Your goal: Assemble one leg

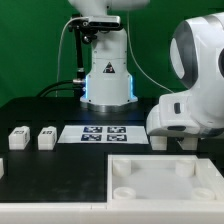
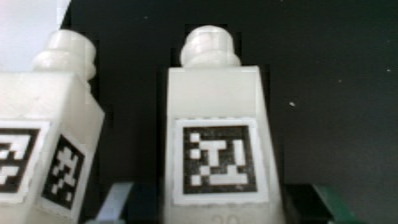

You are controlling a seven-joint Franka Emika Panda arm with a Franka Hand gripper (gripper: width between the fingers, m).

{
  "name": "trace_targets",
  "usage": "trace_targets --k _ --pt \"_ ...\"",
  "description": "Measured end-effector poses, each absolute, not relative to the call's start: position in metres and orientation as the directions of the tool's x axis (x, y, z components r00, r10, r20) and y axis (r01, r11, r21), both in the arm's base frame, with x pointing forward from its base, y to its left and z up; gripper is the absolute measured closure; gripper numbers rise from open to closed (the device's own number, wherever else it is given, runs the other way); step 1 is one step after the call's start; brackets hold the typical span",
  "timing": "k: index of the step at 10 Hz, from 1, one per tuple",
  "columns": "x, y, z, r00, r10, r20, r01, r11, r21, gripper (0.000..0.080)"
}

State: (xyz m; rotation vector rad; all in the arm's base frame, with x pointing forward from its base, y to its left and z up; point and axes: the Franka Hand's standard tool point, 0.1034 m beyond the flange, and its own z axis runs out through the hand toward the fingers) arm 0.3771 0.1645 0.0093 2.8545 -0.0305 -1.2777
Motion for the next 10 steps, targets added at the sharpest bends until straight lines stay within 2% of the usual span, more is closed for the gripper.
trace_targets --k 5,6,8,10 --pt "0.378 0.164 0.011 0.666 -0.022 -0.746 -0.010 -1.000 0.021 0.0509" --pt "0.388 0.159 0.025 0.675 -0.004 -0.738 0.006 -1.000 0.010 0.0509" --pt "0.422 0.133 0.070 0.723 0.052 -0.689 0.040 -0.999 -0.033 0.0509" --pt "0.453 0.115 0.118 0.796 0.078 -0.600 0.059 -0.997 -0.050 0.0509"
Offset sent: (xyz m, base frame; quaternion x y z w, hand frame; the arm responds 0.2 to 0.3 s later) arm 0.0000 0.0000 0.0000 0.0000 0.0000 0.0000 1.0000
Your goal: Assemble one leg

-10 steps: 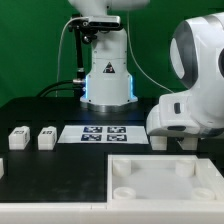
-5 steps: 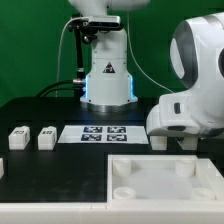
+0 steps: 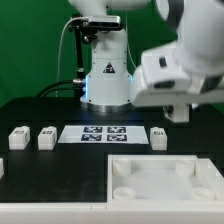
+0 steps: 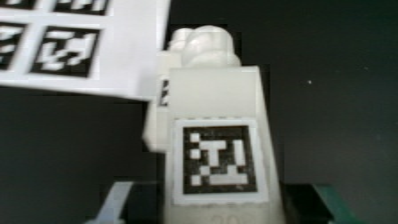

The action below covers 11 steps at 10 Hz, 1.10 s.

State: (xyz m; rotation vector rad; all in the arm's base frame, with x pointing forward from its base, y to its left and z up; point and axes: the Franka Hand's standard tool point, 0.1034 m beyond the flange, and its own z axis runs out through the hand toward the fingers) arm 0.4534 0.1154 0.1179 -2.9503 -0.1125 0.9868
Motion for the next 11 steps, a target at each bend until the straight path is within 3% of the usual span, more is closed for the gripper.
trace_targets --k 1,2,5,6,9,11 --pt "0.464 0.113 0.138 0.873 0.072 -0.482 0.055 -0.997 -0.050 0.0508" --pt "0.461 0.112 0.144 0.915 0.071 -0.396 0.057 -0.997 -0.049 0.0508" --pt "0.474 0.112 0.142 0.993 0.068 -0.098 0.063 -0.996 -0.057 0.0508" --pt "0.492 0.104 0.144 0.996 0.085 -0.008 0.085 -0.994 -0.062 0.0508" --pt "0.574 0.082 0.192 0.965 0.082 0.250 0.099 -0.994 -0.054 0.0508" --pt "0.582 0.085 0.195 0.905 0.077 0.419 0.107 -0.993 -0.047 0.0508"
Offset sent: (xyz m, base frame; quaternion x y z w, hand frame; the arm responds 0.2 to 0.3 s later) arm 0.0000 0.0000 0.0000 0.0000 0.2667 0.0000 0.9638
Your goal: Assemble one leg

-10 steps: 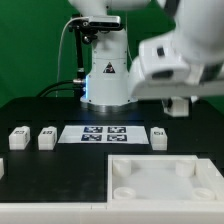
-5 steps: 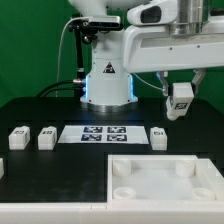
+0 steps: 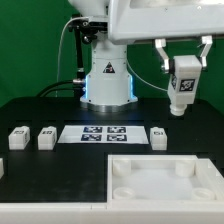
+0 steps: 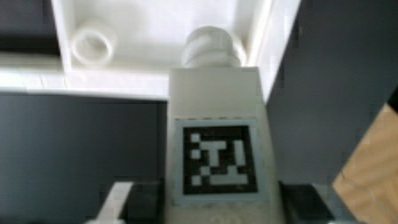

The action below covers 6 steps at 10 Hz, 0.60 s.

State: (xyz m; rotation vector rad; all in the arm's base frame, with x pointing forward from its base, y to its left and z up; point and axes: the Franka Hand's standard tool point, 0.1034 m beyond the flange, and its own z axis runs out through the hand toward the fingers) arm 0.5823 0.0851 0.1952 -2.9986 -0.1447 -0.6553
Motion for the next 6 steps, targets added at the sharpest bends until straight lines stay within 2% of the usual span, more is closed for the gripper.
trace_targets --k 3,6 --pt "0.5822 0.0813 0.1943 0.796 0.058 0.603 0.101 -0.994 -0.037 0.0508" --pt "0.5819 0.0816 0.1883 0.809 0.060 0.584 0.101 -0.994 -0.038 0.0508"
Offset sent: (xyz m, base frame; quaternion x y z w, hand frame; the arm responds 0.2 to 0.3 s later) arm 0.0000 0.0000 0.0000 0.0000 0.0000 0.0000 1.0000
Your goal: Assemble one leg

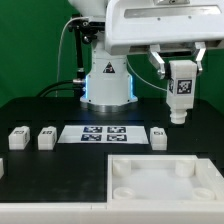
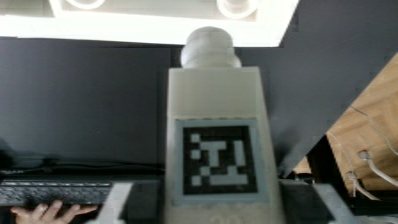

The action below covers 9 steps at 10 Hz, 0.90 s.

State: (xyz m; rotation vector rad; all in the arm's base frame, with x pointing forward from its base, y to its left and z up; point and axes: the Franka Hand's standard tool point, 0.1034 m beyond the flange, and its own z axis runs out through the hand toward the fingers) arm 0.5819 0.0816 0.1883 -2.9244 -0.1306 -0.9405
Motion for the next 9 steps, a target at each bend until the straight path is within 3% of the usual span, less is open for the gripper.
trace_targets --k 3,5,9 --pt "0.612 0.087 0.175 0.804 0.052 0.593 0.098 -0.994 -0.046 0.0508" --pt "0.619 0.091 0.146 0.813 0.041 0.581 0.090 -0.995 -0.054 0.0508" --pt "0.632 0.110 0.117 0.823 0.037 0.567 0.093 -0.993 -0.071 0.0508"
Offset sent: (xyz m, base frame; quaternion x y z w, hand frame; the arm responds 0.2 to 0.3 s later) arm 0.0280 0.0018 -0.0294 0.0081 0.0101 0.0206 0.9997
